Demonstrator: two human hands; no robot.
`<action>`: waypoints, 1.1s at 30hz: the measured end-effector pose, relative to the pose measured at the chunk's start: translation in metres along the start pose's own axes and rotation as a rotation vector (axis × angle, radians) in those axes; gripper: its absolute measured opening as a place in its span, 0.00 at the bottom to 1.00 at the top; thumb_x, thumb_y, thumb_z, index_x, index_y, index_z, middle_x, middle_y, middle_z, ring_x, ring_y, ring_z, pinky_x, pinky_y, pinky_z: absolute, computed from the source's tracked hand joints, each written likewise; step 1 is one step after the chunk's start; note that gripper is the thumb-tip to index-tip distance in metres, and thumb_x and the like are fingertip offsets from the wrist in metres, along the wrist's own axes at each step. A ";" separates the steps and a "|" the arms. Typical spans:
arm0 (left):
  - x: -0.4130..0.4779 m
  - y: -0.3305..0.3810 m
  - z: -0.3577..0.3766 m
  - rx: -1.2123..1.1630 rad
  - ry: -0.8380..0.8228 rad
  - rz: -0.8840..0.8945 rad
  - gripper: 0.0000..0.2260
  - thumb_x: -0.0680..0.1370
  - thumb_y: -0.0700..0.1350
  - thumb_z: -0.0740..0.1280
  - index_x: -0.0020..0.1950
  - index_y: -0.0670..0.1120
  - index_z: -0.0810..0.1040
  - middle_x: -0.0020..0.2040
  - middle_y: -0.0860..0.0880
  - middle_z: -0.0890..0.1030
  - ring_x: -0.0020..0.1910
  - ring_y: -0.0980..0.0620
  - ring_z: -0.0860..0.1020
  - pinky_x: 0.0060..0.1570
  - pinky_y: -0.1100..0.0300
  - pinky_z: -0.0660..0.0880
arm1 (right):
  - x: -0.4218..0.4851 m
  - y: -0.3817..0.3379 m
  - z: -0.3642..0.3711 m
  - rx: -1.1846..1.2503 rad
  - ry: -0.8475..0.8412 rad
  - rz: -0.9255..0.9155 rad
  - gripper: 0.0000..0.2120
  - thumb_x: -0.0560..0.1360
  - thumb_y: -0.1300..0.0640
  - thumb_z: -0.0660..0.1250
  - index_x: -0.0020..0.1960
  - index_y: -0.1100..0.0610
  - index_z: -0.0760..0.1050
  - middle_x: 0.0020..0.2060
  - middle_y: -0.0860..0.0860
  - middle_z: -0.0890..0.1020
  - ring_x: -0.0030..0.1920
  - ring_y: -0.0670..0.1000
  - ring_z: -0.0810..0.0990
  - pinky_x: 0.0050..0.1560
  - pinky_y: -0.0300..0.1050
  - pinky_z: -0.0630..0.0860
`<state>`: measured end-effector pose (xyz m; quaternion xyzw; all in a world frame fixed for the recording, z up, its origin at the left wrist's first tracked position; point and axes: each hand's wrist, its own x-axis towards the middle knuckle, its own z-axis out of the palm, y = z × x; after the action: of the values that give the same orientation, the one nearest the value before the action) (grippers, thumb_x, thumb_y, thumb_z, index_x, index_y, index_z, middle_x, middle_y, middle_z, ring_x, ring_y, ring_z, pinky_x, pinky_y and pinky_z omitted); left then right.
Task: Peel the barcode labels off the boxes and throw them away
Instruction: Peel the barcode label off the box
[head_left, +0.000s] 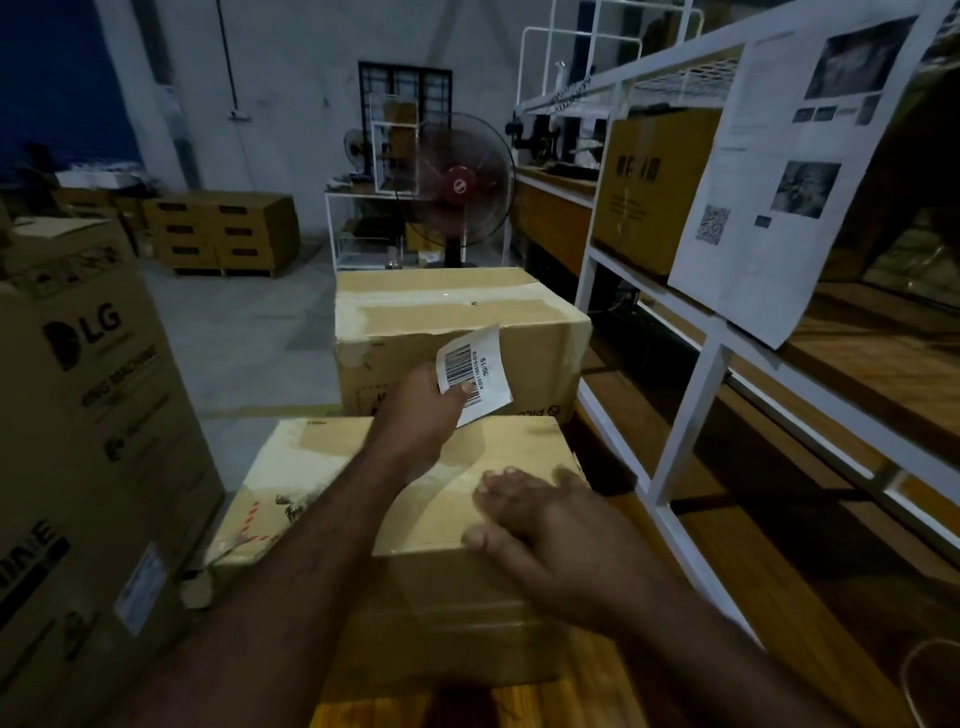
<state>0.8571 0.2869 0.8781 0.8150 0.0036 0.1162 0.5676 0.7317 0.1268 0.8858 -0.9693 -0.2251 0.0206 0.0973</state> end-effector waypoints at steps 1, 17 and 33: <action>-0.001 0.000 0.000 0.001 -0.001 0.004 0.03 0.78 0.45 0.69 0.51 0.51 0.80 0.48 0.52 0.84 0.47 0.51 0.82 0.52 0.53 0.79 | 0.006 0.006 -0.002 -0.003 0.015 0.051 0.35 0.77 0.30 0.43 0.77 0.48 0.61 0.78 0.45 0.61 0.77 0.44 0.56 0.78 0.54 0.46; -0.047 0.012 -0.047 -0.127 0.014 0.055 0.05 0.78 0.48 0.69 0.51 0.51 0.81 0.49 0.49 0.86 0.48 0.47 0.84 0.51 0.41 0.81 | 0.002 0.004 0.015 -0.058 0.189 0.056 0.41 0.73 0.34 0.65 0.77 0.51 0.55 0.78 0.50 0.58 0.77 0.51 0.56 0.76 0.47 0.50; -0.047 -0.019 -0.054 -0.019 0.196 0.157 0.13 0.78 0.46 0.71 0.61 0.46 0.81 0.52 0.52 0.83 0.47 0.62 0.80 0.35 0.75 0.75 | 0.055 0.056 0.009 -0.105 0.199 0.036 0.41 0.68 0.36 0.72 0.75 0.48 0.61 0.76 0.47 0.63 0.76 0.49 0.60 0.76 0.53 0.53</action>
<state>0.8032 0.3369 0.8694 0.7921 -0.0058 0.2395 0.5614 0.8041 0.1033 0.8657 -0.9742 -0.1973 -0.0860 0.0679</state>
